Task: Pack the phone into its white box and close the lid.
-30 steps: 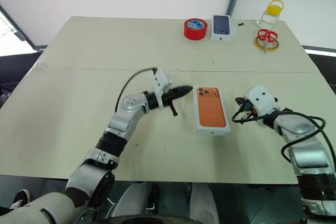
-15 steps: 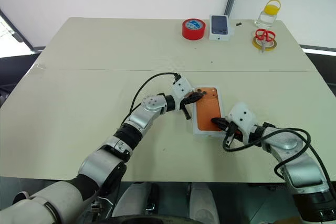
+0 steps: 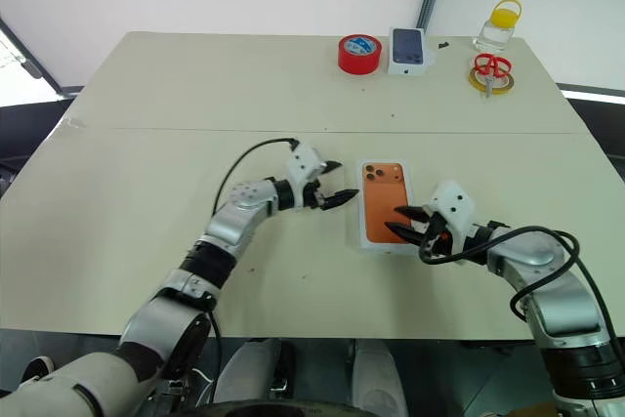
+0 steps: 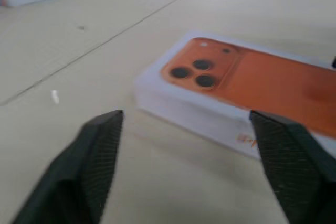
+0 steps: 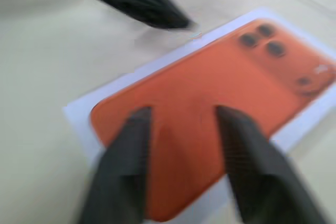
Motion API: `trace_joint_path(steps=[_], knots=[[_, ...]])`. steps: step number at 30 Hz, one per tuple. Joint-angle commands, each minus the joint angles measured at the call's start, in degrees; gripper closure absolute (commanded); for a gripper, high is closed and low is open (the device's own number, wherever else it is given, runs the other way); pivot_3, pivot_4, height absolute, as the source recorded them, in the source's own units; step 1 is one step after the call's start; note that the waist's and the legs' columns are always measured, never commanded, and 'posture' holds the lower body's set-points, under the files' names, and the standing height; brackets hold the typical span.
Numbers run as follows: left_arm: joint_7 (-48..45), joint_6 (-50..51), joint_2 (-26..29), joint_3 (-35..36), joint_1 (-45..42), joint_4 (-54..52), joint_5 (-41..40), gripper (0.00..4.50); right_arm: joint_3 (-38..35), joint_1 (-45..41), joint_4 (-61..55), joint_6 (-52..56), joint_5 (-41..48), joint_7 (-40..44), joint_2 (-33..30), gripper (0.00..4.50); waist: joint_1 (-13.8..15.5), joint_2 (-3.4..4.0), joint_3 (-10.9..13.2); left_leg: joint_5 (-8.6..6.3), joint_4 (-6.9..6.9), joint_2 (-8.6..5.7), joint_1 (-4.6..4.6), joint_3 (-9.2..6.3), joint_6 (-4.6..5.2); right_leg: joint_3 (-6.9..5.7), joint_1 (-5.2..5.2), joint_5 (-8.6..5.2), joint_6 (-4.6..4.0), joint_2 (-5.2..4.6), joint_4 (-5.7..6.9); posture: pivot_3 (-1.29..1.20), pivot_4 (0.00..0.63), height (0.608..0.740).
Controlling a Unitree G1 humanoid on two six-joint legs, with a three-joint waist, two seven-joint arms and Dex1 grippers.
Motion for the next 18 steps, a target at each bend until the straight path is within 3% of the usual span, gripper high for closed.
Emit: trace_joint_path(steps=[1,2,8,18], knots=[[-1.74,9.17,6.75,5.36,4.02,-14.98,-5.74,0.0,-3.16,-1.5,-0.05,-0.76,1.51,0.95,-1.23,0.63,-0.02,0.04,-0.02,0.0,0.0,0.01,0.01,0.0,0.0,0.0,0.0,0.0,0.0,0.0,0.0,0.0,0.15,0.74],[-2.63,10.46,9.65,6.63,6.18,-18.02,-6.63,0.0,-3.08,-1.42,0.93,-1.27,0.63,1.65,-2.26,0.08,-0.09,0.06,-0.04,0.0,0.0,0.02,0.03,-0.01,0.0,0.0,0.01,0.0,-0.01,0.0,0.02,0.0,0.15,0.74],[-4.44,14.75,22.13,12.77,17.16,-26.6,-9.74,0.0,-5.19,-2.24,8.04,-7.01,-0.57,5.01,-4.7,0.08,0.18,0.09,-0.03,0.02,0.0,0.0,0.08,0.03,-0.04,0.01,0.03,-0.13,-0.22,0.0,0.07,0.0,0.15,0.74],[-4.25,17.78,28.48,21.11,30.75,-34.45,-15.93,0.0,-9.09,1.96,11.08,-10.78,-0.6,8.93,-7.13,0.08,0.11,0.11,-0.01,0.03,-0.01,0.02,0.07,0.04,-0.07,0.02,0.02,-0.13,-0.23,-0.03,0.07,0.0,0.15,0.74]])
